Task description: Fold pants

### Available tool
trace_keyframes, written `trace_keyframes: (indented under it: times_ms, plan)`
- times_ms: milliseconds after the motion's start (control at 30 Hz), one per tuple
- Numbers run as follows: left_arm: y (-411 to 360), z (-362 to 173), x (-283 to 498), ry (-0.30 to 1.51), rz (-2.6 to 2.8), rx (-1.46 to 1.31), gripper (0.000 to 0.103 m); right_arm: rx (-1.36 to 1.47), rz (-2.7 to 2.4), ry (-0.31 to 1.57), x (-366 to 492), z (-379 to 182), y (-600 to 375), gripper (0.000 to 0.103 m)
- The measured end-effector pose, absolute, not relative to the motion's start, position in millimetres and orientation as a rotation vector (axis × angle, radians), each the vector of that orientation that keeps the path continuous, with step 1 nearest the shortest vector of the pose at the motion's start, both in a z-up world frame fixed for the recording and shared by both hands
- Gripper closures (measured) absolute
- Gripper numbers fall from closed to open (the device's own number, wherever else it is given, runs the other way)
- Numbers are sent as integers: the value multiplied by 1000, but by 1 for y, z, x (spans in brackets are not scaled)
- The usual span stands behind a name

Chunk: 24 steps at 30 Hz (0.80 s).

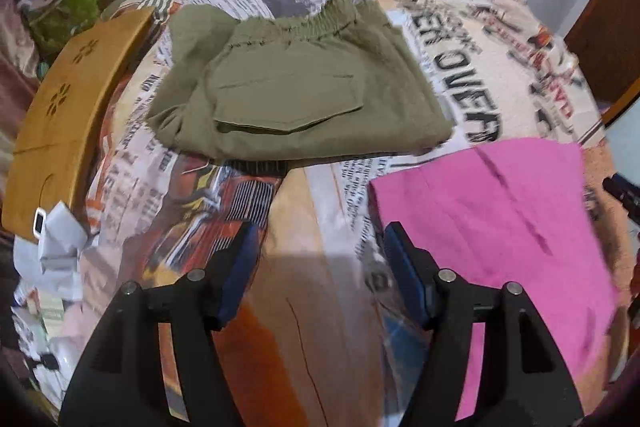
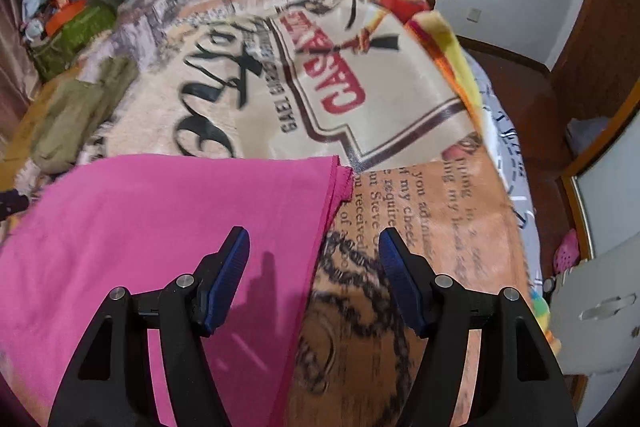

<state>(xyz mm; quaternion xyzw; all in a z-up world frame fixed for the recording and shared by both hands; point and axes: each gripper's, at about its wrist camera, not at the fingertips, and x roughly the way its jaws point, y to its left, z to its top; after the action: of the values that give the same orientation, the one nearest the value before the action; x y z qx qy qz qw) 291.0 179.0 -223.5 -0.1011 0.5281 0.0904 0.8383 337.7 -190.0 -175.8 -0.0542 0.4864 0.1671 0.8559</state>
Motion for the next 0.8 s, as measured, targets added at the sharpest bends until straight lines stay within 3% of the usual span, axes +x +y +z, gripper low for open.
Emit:
trace_keyframes:
  times_ms: [100, 233, 400, 800]
  plan:
    - [172, -197, 272, 1067, 184, -200, 34, -115, 372, 980, 322, -151, -187, 40]
    - [156, -164, 246, 997, 154, -193, 22, -101, 424, 904, 295, -115, -180, 39]
    - [131, -148, 216, 970, 56, -227, 14, -78, 509, 843, 259, -95, -163, 31]
    - [85, -180, 188, 1097, -112, -329, 13, -100, 618, 1015, 229, -159, -126, 31]
